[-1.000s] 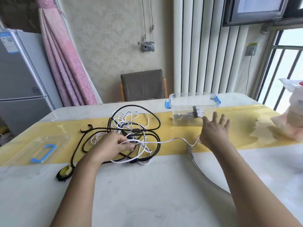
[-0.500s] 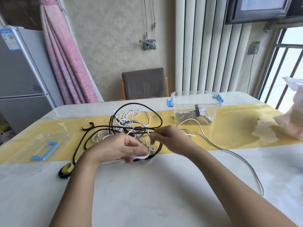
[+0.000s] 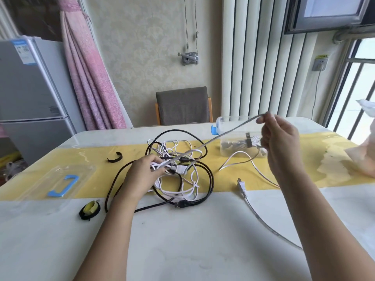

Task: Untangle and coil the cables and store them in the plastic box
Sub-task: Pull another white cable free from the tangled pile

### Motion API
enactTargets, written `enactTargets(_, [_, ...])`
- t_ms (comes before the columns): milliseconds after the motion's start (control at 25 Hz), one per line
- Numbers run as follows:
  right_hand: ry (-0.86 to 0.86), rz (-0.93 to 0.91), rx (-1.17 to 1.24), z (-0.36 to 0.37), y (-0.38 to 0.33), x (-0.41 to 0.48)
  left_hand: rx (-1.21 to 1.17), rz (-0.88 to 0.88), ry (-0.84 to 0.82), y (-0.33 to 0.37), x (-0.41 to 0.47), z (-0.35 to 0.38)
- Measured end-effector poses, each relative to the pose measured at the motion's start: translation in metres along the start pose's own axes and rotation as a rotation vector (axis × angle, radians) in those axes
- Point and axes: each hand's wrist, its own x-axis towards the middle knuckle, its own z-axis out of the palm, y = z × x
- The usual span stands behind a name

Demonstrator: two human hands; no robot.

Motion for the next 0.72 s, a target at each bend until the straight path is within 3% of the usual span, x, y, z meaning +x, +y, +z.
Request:
enactTargets(80, [0.103,0.037,-0.552,-0.013,0.013,0.01,-0.069,-0.022,0.086,-0.004,0.002,-0.002])
enactTargets(160, [-0.009,0.081,-1.167,-0.018,0.03,0.009,-0.14,0.021,0.046,-0.003,0.0,-0.001])
enactTargets(240, [-0.214,0.023,-1.429,-0.011,0.042,0.0,-0.179,0.088,-0.007,0.004,-0.003,-0.001])
enactTargets(320, [-0.416,-0.114,-1.394,0.007,0.048,-0.008,-0.213,0.141,-0.024,0.01,-0.004,-0.002])
enactTargets(400, [-0.542,-0.118,-1.239,0.025,0.049,-0.018,-0.265,0.137,-0.033,0.015,-0.003,0.0])
enactTargets(720, [-0.796,0.182,-0.815,0.053,0.043,-0.046,-0.498,0.083,-0.078,0.03,-0.007,0.004])
